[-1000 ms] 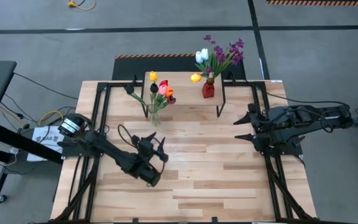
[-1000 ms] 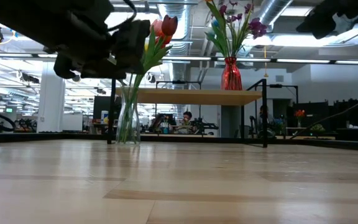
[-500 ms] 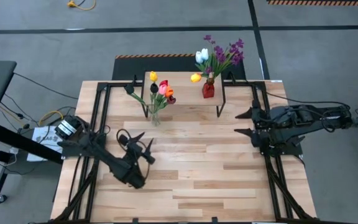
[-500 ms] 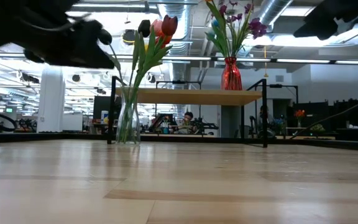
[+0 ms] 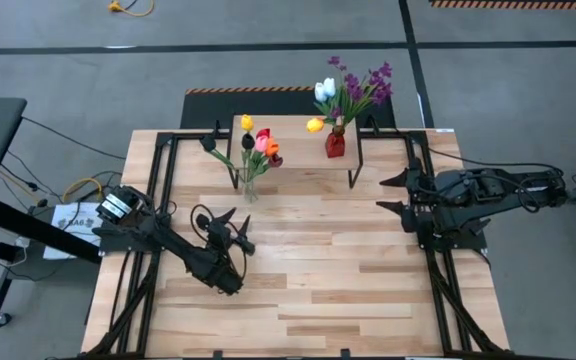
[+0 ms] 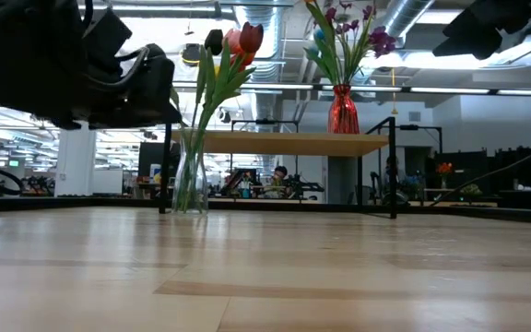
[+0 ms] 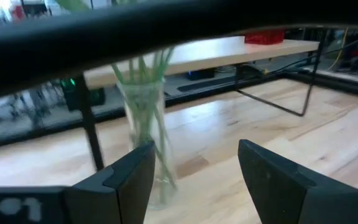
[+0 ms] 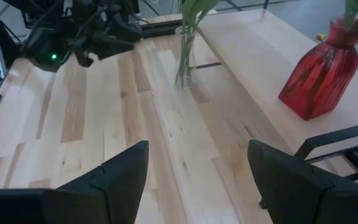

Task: Pick and place flowers into a vace then onto a shelf
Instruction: Put the transparent vase on the shelf

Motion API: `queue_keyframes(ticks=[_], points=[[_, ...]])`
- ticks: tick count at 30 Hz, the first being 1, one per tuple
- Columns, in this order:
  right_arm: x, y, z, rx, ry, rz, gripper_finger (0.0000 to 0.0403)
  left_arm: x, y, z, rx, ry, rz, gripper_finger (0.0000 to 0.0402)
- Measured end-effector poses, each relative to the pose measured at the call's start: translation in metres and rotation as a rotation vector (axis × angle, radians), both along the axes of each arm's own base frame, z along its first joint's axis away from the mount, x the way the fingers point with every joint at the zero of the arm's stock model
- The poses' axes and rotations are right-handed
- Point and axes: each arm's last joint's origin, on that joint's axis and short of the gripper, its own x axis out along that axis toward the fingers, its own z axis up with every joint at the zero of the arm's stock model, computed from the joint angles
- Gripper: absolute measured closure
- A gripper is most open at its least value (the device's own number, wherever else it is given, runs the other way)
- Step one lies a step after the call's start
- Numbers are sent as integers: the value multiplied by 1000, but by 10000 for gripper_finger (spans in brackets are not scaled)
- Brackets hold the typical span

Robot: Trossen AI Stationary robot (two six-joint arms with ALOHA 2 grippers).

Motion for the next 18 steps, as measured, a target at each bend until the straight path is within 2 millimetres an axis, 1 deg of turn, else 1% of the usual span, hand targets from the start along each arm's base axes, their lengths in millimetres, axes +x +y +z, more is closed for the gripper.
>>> queue_keyframes(ticks=[9,13,18], points=[[0,-1,0,-6,-4,-23,135,12,-1,9,20,17,9,180],[0,-1,0,-6,-4,-24,135,12,1,8,-22,30,29,180],[0,-1,0,-5,-4,-24,135,13,2,7,-34,64,38,178]])
